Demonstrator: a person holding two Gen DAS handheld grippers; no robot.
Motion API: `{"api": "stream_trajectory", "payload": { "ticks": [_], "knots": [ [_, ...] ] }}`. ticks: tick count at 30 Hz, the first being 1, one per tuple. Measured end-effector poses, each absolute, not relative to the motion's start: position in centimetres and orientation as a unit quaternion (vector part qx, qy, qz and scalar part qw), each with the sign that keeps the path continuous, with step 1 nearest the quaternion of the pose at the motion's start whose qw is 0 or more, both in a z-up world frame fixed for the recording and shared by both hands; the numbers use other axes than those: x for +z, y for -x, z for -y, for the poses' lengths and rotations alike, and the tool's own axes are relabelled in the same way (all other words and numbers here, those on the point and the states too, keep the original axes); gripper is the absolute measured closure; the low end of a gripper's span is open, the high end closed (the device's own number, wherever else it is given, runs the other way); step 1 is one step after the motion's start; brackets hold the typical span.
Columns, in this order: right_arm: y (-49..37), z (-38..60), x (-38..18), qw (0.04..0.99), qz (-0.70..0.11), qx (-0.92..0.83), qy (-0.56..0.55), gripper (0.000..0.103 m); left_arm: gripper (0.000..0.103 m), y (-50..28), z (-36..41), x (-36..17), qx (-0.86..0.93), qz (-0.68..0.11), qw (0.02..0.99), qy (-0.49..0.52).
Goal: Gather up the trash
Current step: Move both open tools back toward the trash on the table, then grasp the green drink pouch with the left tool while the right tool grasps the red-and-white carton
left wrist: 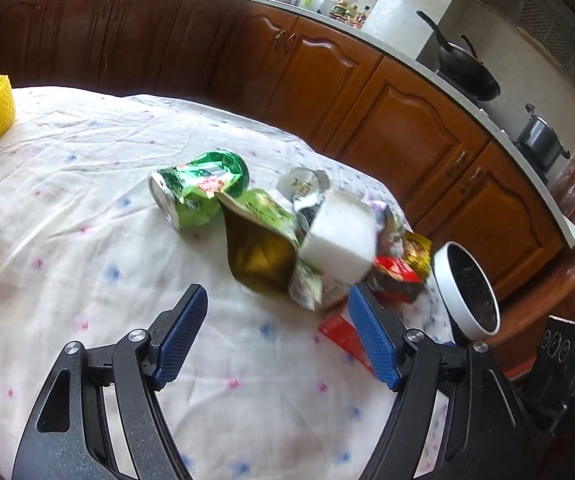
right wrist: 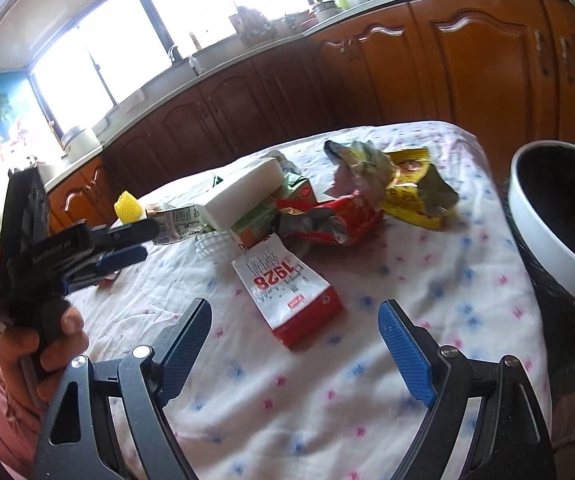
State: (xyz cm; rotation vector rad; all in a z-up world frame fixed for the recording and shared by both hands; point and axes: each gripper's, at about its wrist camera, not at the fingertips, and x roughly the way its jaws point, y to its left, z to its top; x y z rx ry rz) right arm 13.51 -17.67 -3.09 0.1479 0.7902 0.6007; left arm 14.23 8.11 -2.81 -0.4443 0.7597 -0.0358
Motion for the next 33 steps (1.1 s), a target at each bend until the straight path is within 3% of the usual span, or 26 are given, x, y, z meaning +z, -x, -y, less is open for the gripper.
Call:
{"api": "stream_trajectory", "payload": {
  "ticks": [5,6,7,9,15,18,22,33],
  "knots": [
    [-15.0,16.5,-3.7,0.873,-0.387,0.29,-0.061,0.016,0.029,-16.1,-8.5,-3.4,-0.007,-0.366,0.908,0.206],
    [-15.3,16.4,-3.8,0.872,-0.389,0.291,-0.061,0.016,0.033,-16.4,-8.6,-3.7,-0.007,-0.365,0.908,0.204],
    [-15.6,16.2,-3.8,0.871,-0.391,0.291,-0.06,0.016,0.052,-16.5,-8.7,-3.9,-0.008,-0.366,0.908,0.204],
    [-15.8,16.0,-4.0,0.87,-0.393,0.293,-0.06,0.016,0.07,-16.7,-8.8,-4.5,-0.019,-0.377,0.903,0.205],
    [-16.1,14.9,-4.5,0.863,-0.4,0.305,-0.05,0.016,0.071,-13.7,-9.5,-5.4,-0.028,-0.377,0.903,0.204],
    [-16.0,14.6,-4.7,0.859,-0.403,0.313,-0.048,0.016,0.067,-11.6,-9.8,-6.6,-0.041,-0.404,0.891,0.205],
    [-16.0,14.4,-4.8,0.856,-0.405,0.318,-0.04,0.016,0.037,-9.0,-10.5,-7.6,-0.013,-0.428,0.887,0.174],
    [-16.6,13.8,-4.8,0.853,-0.411,0.321,-0.017,0.016,0.021,-11.5,-11.6,-3.4,-0.02,-0.388,0.909,0.152]
  ]
}}
